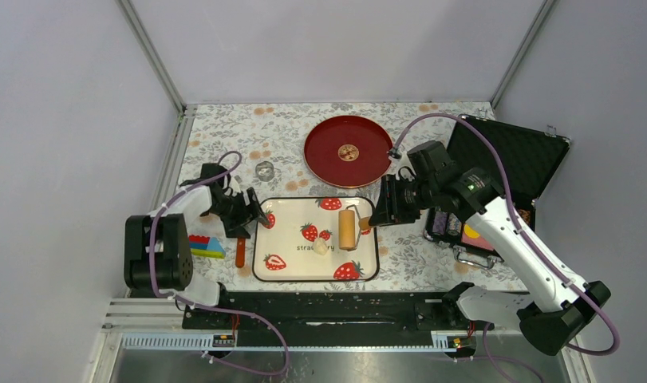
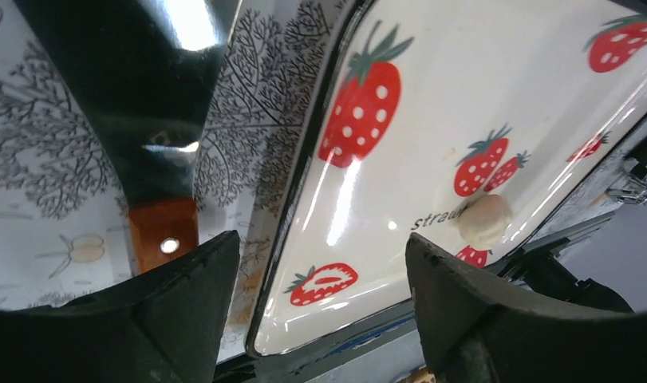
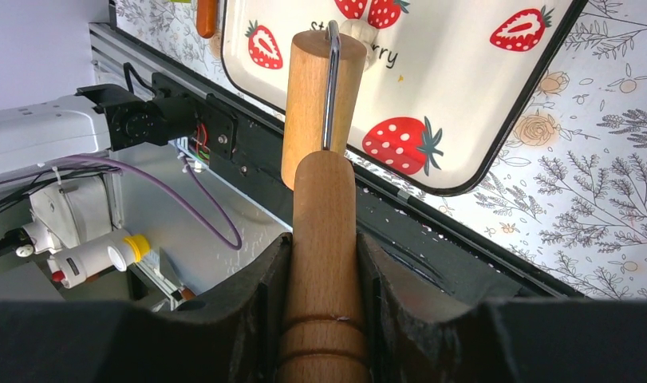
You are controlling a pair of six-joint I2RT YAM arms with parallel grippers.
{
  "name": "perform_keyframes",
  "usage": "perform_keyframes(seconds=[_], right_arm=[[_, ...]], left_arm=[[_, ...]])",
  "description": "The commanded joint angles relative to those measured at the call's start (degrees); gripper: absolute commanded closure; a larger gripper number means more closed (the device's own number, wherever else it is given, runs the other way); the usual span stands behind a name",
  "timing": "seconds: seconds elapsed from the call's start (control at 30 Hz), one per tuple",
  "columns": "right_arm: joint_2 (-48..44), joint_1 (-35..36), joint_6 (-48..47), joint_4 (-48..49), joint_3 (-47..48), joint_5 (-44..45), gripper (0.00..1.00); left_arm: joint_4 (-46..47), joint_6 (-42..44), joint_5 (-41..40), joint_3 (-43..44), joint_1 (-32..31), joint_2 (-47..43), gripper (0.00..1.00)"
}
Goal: Roll out the dumpling wrappers from the dough
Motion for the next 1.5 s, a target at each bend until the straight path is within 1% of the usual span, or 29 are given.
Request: perform_keyframes(seconds=[0.0,0.13,0.23,0.37,0.53,0.67,0.73,0.87,0.97,1.13,1.2,1.33,1.47], right_arm=[[-0.75,-0.89,-0.29,-0.46,3.69,-0.42,1.0],[-1.25,-1.45,-0.34,-0.49,3.61,-0.66,1.0],[-1.47,-1.73,-0.45,-0.48,3.69,-0.64,1.0],[-1.69,-1.96,-1.46,-1.78,3.94,0.33,1.0],[-2.18,-2.14,-4.02,-4.4,3.85,3.05,1.0],[-2.06,-2.29,-5.04,-5.33,3.94,4.34,1.0],[-1.61,-2.32,-5.5,-5.91,4.26,4.73,1.0],[-0.56,-2.28,-7.15,-7.56,5.1,6.92,1.0],[0.39,-2.24,-9.0,-9.01,5.89,9.22,1.0],[1.25,-2.26,-10.32,-10.16,5.88,11.3,1.0],[1.72,-2.22,-10.45,-10.12,5.36,11.02,1.0],[2.63,-2.22,-10.45,-10.06,4.44,11.15,1.0],[2.66,-2.16,-10.46,-9.55,3.88,12.0,1.0]], left_arm=[[1.84,2.73,1.86,2.23,-0.22,4.72,0.26],[3.5,2.91,4.29,2.63,-2.51,7.89,0.32],[3.81,1.96,4.59,3.54,-7.02,9.3,0.33],[6.76,-2.95,4.38,2.91,-13.13,10.17,0.39],[10.35,-9.11,2.97,1.05,-18.5,7.42,0.41],[17.26,-15.82,5.43,-2.54,-20.83,4.65,0.48],[20.38,-19.11,5.48,-4.83,-21.25,3.52,0.54],[30.7,-26.05,5.43,-11.7,-21.68,1.03,0.69],[36.72,-28.71,4.26,-16.04,-22.14,-0.2,0.69],[53.68,-34.99,5.58,-25.23,-23.54,-1.57,0.69],[59.2,-35.94,6.3,-27.41,-24.37,-1.1,0.69],[61.91,-37.35,5.88,-28.43,-24.65,-1.31,0.69],[63.89,-38.43,6.92,-27.59,-26.29,1.63,0.7]])
